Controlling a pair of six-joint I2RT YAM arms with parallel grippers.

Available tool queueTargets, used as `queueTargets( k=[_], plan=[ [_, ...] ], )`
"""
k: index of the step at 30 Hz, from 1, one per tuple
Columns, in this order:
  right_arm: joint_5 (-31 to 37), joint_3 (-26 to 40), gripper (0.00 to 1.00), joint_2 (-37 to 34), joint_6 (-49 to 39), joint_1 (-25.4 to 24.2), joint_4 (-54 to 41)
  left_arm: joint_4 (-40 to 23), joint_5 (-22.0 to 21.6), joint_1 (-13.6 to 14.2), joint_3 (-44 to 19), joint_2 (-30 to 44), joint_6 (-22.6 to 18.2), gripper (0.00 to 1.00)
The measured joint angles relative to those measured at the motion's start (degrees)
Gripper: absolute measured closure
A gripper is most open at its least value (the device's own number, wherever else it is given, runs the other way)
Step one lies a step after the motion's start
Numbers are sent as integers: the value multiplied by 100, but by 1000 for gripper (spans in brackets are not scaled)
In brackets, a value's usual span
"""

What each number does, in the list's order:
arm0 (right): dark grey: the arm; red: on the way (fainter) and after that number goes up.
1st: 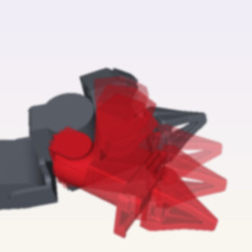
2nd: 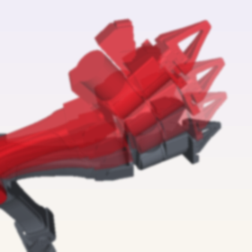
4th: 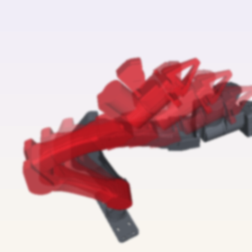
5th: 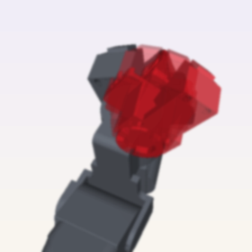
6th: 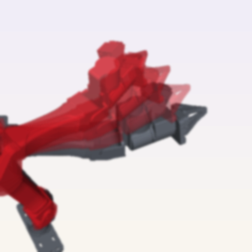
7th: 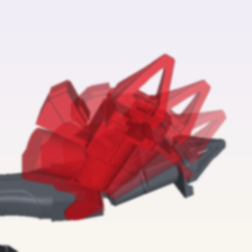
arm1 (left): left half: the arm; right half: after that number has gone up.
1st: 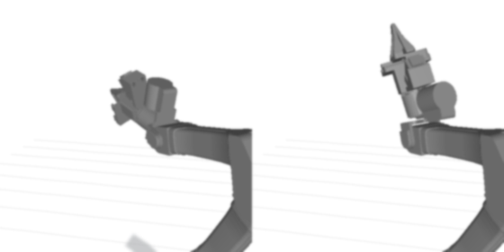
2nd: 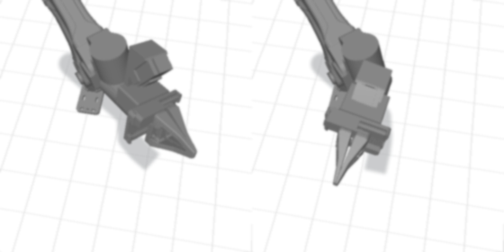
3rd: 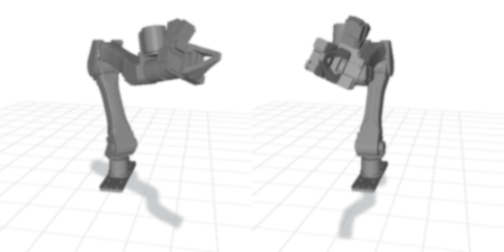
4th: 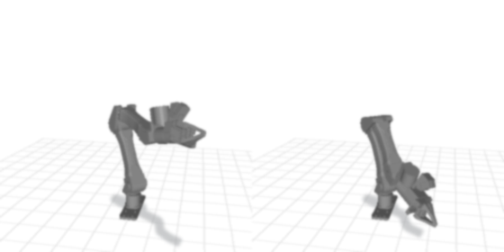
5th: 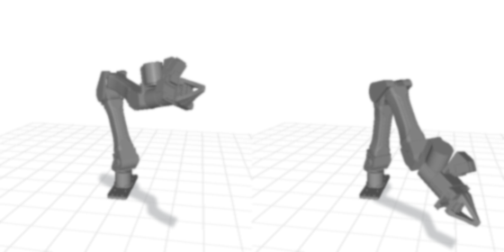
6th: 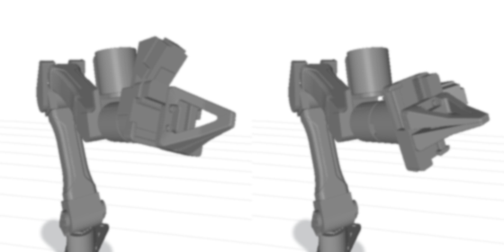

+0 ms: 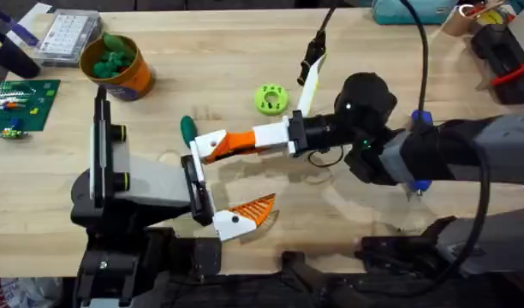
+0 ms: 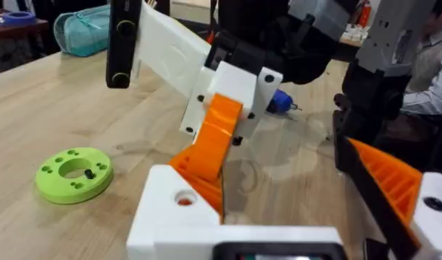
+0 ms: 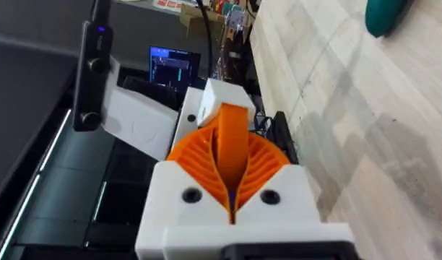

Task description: Pick up the gripper from the table and insert it into the empty holder that is missing its gripper. Then pick up a screw, insert it into the mounting hole, and use the screwdriver to tighten it. Finally, clean up the table by picking up the vegetable and placing it into the bucket.

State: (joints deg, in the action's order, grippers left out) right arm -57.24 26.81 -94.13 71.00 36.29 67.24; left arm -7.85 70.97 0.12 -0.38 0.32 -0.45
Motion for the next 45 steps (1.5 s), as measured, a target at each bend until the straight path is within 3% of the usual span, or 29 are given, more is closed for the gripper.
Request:
queueTargets(
  k=[18,23,32,34,36,45],
  plan=[
    [629,0,960,0,62,257,26,33,-157,-44,7,0,24,14],
    [713,0,735,0,62,316,-28,33,-127,-42,7,0,17,14],
    [746,-2,516,0,62,382,-91,15,-37,-30,4,0,-4,14],
    [729,-4,334,-2,63,380,-95,12,-23,-26,4,0,-5,14],
    [560,-4,12,-2,62,306,-36,12,-21,-26,4,0,-6,14],
    [145,-4,9,-2,103,-47,17,12,-21,-26,4,0,-7,13]
  ],
)
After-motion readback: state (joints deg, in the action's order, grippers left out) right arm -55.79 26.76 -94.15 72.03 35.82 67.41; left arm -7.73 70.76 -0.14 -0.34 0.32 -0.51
